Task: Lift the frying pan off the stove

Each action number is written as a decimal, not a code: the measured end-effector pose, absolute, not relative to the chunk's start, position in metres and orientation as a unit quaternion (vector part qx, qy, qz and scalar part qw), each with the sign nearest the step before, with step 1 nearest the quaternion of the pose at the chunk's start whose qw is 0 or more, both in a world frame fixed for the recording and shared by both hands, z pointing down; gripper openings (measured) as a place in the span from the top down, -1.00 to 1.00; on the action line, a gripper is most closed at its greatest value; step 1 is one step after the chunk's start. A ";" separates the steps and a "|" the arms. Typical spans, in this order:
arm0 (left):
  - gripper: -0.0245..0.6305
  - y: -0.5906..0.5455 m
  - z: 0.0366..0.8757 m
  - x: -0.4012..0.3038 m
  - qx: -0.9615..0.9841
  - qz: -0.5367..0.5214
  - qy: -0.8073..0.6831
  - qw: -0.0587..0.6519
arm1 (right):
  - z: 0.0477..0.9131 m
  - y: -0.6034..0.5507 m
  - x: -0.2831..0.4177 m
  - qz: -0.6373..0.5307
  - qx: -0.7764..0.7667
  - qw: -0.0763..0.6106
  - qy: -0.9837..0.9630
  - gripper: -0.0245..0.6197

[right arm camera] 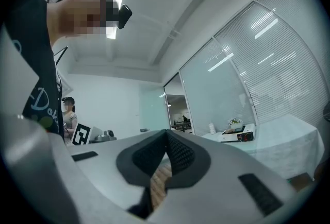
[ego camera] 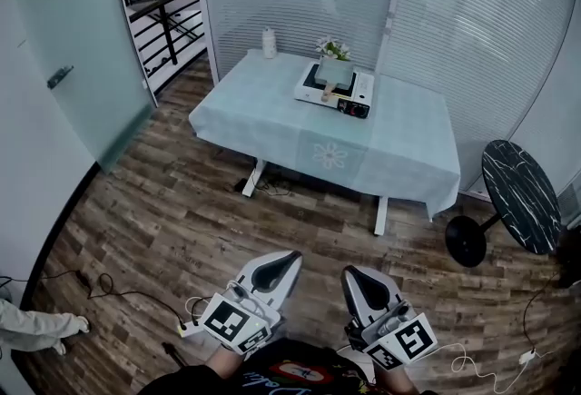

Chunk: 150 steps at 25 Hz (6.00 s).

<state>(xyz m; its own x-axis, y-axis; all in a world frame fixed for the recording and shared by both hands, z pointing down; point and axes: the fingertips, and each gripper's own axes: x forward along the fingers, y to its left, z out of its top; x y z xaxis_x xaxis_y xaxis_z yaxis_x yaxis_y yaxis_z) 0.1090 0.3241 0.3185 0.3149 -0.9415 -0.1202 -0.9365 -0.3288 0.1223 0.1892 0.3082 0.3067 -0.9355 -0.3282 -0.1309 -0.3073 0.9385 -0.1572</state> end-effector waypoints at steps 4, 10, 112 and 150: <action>0.91 0.325 0.322 0.098 0.814 -0.085 -0.574 0.017 | 0.309 0.310 0.179 -0.069 -0.168 0.079 0.980 0.92; 0.91 0.328 0.322 0.088 0.820 -0.085 -0.565 0.017 | 0.309 0.314 0.169 -0.069 -0.178 0.080 0.978 0.92; 0.91 -0.167 0.344 -0.086 0.825 -0.080 -0.557 0.047 | 0.340 -0.174 0.031 -0.110 -0.205 0.098 0.968 0.92; 0.40 -0.342 0.442 -0.176 0.888 -0.112 -0.298 0.333 | 0.410 -0.298 -0.096 -0.232 -0.347 0.072 0.906 0.80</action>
<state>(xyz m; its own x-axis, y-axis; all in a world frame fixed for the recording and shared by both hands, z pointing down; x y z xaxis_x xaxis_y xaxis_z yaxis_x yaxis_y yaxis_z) -0.1755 -0.3417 0.4419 0.7976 -0.6032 -0.0002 -0.4540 -0.6006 0.6581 -0.0957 -0.2975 0.4099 -0.7485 -0.6624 0.0313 -0.5958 0.6509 -0.4704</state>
